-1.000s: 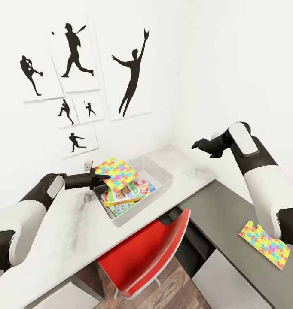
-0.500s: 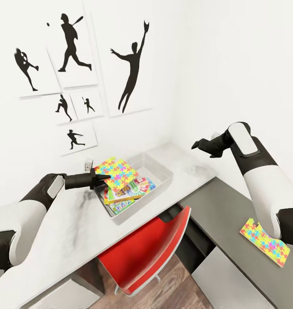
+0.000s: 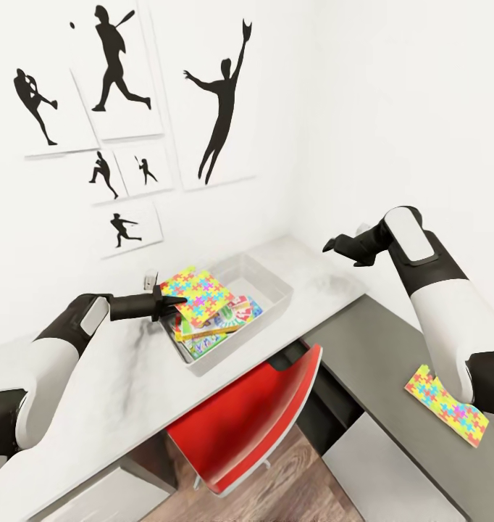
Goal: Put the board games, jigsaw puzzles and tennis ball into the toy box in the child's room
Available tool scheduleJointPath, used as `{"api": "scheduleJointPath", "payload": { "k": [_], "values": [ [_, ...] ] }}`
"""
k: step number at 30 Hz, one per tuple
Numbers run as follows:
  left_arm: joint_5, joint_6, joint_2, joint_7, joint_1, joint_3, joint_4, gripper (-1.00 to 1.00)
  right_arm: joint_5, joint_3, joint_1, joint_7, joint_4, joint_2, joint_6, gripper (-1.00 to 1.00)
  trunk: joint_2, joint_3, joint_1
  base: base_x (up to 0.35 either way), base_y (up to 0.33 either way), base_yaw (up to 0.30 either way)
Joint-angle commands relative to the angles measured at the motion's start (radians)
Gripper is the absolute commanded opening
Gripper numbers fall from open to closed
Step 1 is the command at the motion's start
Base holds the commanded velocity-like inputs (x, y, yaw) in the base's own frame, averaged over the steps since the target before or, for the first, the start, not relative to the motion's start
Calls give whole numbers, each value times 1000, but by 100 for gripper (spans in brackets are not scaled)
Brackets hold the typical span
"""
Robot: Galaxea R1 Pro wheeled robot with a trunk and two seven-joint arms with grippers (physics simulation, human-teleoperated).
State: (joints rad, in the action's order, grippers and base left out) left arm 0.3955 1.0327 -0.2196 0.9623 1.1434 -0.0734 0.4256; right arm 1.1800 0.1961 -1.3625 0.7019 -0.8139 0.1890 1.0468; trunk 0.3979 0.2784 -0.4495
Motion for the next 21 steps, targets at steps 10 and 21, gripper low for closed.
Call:
{"api": "scheduleJointPath", "payload": {
  "k": [10,21],
  "values": [
    [-5,3,0,7,1,-5,2,-100,10,15,-1,10,-1,1,0,100,2,19,-1,0,0,0],
    [-4,1,0,7,1,-6,4,-100,11,17,0,10,-15,1,0,100,2,37,-1,0,0,0]
  ]
}}
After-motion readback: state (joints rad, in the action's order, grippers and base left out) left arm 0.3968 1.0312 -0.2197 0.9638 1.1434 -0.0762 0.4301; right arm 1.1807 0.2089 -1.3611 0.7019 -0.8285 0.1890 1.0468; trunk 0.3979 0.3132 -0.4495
